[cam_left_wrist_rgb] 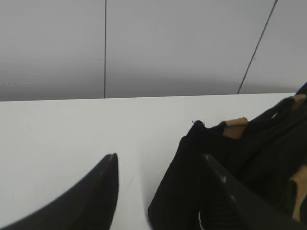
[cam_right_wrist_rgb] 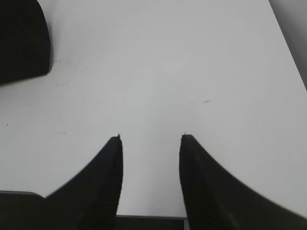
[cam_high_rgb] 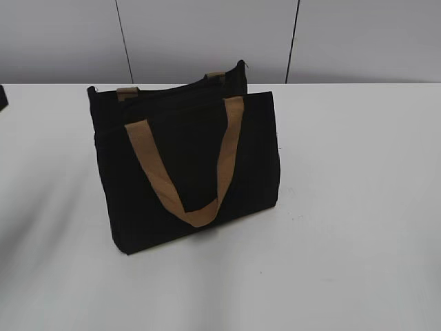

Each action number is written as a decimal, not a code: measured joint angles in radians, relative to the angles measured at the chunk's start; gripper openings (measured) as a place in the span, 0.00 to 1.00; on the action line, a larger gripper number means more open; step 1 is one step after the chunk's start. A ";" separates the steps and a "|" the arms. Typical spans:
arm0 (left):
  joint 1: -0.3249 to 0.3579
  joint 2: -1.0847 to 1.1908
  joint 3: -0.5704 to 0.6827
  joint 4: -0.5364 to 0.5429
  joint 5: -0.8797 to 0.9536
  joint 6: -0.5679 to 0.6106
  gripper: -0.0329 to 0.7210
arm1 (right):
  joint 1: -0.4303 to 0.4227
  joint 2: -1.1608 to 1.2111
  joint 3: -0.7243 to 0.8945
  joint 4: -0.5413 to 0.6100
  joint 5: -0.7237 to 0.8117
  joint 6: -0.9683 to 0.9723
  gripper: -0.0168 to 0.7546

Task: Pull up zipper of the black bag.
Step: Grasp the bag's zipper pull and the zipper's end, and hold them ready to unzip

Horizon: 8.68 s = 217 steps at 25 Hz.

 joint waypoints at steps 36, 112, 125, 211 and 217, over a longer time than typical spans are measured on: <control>-0.063 0.977 0.117 0.325 -0.989 -0.185 0.58 | 0.000 0.000 0.000 0.000 0.000 0.000 0.42; -0.059 0.241 -0.019 0.329 -0.449 -0.188 0.05 | 0.000 0.000 0.000 0.001 0.000 0.000 0.42; -0.059 0.240 -0.051 0.370 -0.409 -0.188 0.05 | 0.013 0.356 -0.019 0.597 -0.117 -0.618 0.42; -0.059 0.240 -0.056 0.382 -0.409 -0.187 0.05 | 0.599 1.894 -0.875 1.238 -0.445 -1.365 0.34; -0.059 0.240 -0.056 0.382 -0.409 -0.187 0.05 | 0.599 1.920 -0.875 1.243 -0.431 -1.365 0.34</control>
